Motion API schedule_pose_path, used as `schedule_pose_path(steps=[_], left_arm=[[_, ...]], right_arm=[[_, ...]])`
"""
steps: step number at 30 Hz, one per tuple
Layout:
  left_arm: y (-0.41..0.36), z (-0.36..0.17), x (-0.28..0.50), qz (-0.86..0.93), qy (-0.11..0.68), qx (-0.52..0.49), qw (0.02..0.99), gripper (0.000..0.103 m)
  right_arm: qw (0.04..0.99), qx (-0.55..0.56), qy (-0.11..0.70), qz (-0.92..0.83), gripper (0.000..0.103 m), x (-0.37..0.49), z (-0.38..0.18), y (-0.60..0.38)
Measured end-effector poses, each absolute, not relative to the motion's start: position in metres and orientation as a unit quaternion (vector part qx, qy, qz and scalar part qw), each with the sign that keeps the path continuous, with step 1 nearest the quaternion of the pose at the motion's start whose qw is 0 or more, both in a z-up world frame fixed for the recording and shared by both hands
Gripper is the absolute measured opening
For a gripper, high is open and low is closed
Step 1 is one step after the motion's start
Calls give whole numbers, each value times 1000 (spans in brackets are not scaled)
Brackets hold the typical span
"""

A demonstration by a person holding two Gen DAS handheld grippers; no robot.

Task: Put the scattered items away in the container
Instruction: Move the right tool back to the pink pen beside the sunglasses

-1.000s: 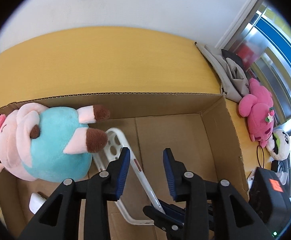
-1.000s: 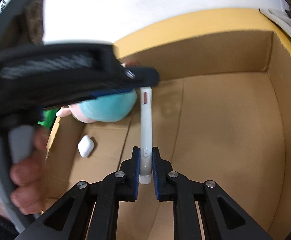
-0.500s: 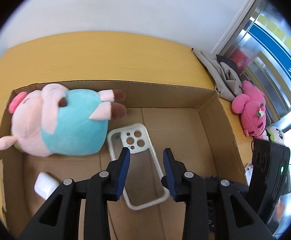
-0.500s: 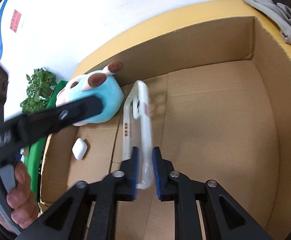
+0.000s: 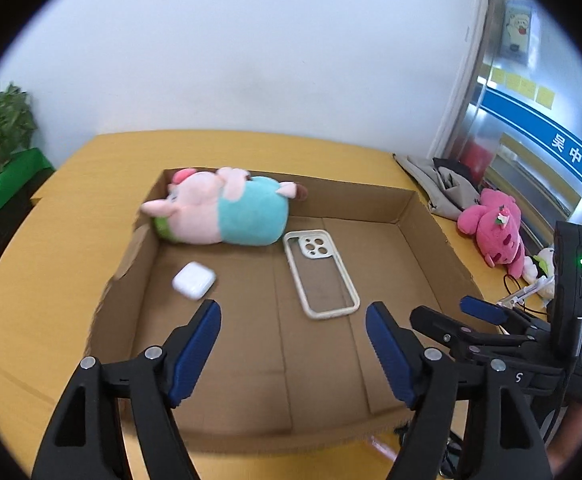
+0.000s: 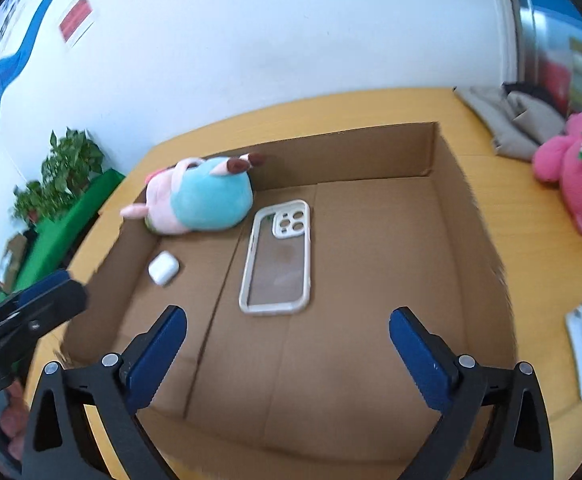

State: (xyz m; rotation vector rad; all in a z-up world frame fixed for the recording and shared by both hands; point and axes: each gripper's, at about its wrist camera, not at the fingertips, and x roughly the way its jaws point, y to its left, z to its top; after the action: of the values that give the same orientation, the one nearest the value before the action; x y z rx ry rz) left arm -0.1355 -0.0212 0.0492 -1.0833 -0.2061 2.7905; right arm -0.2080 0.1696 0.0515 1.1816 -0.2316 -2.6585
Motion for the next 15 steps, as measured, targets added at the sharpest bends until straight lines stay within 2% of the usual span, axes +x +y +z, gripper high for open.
schedule_pose_path(steps=[5,15], left_arm=[[-24,59,-91,935,-74,-342,63,75],[-5,59,-30,946,-68,-310,70,77]], right_arm=[[98,376,-36,-921,103,-167,60,165],[77,323,-8,-943,103,-104,74,177]])
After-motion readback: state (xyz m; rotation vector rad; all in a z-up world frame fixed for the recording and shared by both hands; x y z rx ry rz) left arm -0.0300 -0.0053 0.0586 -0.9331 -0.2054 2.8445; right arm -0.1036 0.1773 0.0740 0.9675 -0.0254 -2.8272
